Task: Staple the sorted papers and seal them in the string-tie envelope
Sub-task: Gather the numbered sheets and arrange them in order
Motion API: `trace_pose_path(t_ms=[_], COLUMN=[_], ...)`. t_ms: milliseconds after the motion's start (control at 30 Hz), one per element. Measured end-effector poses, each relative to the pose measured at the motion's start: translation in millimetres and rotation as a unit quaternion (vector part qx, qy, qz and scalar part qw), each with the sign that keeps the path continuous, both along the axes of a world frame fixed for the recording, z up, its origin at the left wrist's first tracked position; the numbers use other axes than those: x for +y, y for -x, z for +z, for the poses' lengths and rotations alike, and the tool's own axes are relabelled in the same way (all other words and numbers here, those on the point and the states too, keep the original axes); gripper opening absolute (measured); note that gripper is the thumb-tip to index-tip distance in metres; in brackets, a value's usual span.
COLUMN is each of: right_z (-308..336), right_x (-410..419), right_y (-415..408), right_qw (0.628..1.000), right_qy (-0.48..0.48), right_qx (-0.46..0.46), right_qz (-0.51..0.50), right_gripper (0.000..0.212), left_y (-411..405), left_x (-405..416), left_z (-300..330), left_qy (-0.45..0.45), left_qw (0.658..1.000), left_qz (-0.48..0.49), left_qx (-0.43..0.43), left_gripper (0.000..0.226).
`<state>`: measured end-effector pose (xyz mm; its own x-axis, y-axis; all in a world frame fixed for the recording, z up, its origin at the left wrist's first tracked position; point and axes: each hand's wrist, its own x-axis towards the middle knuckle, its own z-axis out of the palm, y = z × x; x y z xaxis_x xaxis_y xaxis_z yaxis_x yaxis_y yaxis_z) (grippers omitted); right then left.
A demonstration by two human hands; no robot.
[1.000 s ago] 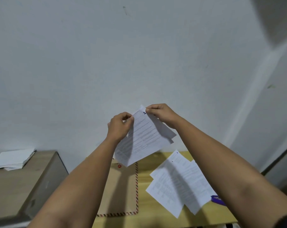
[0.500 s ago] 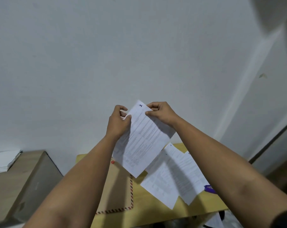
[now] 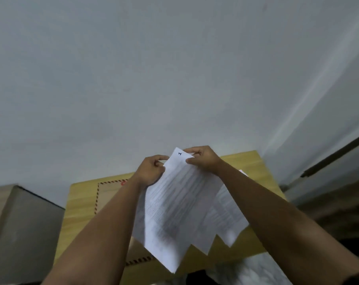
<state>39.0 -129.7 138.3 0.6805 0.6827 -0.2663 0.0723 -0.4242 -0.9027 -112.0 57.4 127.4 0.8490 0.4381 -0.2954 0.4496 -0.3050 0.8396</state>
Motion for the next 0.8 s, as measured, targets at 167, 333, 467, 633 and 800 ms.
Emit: trace_pose_path(t_ms=[167,333,467,633,800], right_z=[-95,-161,-193,-213,-220], right_x=[-10,-29,-26,-11,-5], right_y=[-55,-123,-144,-138,-138], right_qw=[0.983,0.936,0.923,0.928,0.934], right_qy=[0.182,0.346,0.374,0.356,0.334], right_qx=[-0.021,-0.060,-0.096,-0.094,-0.083], right_qz=[-0.027,-0.029,0.001,-0.047,-0.096], right_gripper=[0.042,0.054,0.062,0.071,0.055], left_y=[-42,-70,-80,-82,-79], left_x=[-9,-8,-3,6,11], left_z=[-72,-128,-144,-149,-146], left_qy=[-0.061,-0.081,-0.064,-0.041,-0.023], left_qw=[0.997,0.991,0.991,0.993,0.995], left_qz=[-0.004,-0.022,-0.002,0.008,0.015], left_qx=[0.054,0.101,0.118,0.111,0.097], left_gripper=[0.052,0.053,0.051,0.053,0.051])
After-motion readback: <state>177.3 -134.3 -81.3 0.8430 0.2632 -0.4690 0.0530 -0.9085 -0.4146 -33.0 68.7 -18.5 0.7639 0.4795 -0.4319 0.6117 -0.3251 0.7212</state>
